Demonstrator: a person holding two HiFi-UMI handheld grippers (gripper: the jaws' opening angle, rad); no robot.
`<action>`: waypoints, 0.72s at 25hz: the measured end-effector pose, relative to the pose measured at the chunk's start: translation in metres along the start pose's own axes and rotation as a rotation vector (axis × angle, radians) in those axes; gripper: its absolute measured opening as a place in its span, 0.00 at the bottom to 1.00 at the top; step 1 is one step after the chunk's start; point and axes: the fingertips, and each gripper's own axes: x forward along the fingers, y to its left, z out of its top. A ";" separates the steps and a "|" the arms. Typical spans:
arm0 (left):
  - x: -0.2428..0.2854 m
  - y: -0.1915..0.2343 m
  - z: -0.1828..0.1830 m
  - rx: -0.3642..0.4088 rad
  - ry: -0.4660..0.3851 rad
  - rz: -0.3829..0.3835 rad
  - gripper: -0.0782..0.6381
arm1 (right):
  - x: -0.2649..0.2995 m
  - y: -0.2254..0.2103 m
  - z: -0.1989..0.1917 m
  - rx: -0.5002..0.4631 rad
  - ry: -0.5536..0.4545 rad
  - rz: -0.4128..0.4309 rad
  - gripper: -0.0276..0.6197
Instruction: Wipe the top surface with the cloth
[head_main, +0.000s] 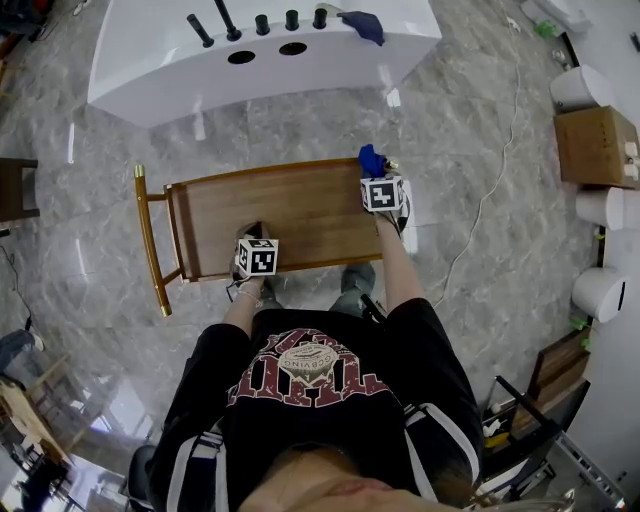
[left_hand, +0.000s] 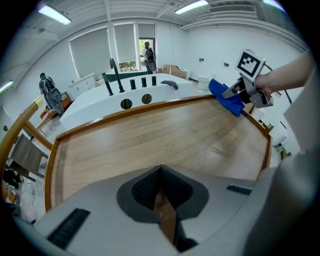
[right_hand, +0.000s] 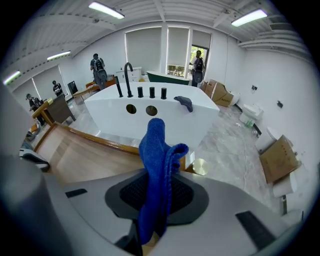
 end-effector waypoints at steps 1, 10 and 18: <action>0.000 0.000 0.000 -0.001 0.001 0.003 0.18 | -0.002 -0.003 0.000 -0.003 0.001 -0.010 0.18; 0.000 -0.001 0.002 -0.004 0.001 0.000 0.18 | -0.004 -0.003 -0.020 -0.011 0.023 0.013 0.18; 0.000 -0.001 0.000 0.001 0.005 -0.003 0.18 | -0.013 0.005 -0.053 0.033 0.074 0.059 0.18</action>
